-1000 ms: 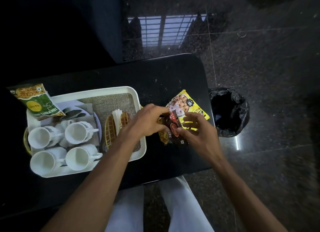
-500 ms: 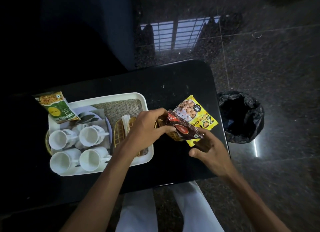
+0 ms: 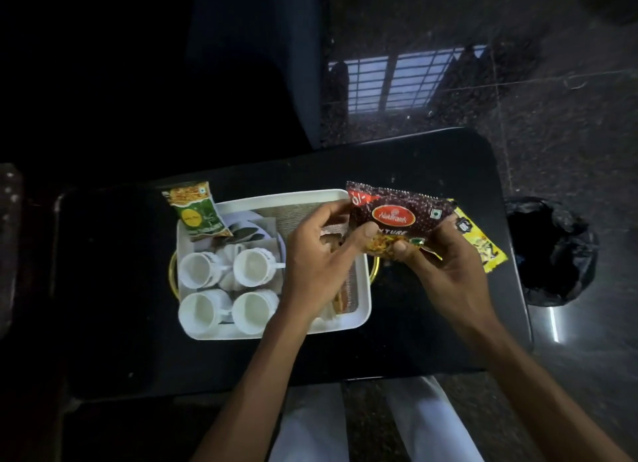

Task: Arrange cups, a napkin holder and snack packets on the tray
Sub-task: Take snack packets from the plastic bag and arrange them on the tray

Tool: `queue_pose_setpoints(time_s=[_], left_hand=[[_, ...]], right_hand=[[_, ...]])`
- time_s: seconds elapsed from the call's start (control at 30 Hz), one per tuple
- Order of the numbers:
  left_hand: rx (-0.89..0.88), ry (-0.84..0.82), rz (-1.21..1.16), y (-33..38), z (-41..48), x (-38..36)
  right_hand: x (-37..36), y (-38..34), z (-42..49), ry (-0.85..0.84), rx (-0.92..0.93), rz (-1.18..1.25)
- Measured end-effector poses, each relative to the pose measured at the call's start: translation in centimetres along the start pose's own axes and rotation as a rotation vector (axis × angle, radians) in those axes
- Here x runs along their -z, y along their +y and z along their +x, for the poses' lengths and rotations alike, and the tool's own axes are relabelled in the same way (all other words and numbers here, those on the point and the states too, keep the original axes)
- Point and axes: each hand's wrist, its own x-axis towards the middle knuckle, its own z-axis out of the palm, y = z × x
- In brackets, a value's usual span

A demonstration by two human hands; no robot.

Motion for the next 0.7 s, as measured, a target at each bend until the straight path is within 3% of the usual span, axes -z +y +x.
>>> queue_pose_setpoints(time_s=[0.1, 0.17, 0.33, 0.7], left_hand=[[0.006, 0.127, -0.045, 0.2, -0.2, 0.3], [-0.030, 0.204, -0.034, -2.2, 0.7, 8.2], [0.022, 0.267, 0.085, -3.6, 1.0, 9.4], [0.252, 0.166, 0.023, -8.8, 5.2, 14.4]], right_hand=[[-1.0, -1.0, 1.3, 0.009, -0.004, -0.058], [-9.5, -2.0, 3.1, -0.022, 0.018, -0.094], [-12.9, -2.0, 5.7, -0.076, -0.007, -0.231], [-20.8, 0.4, 9.4, -0.070, -0.155, -0.496]])
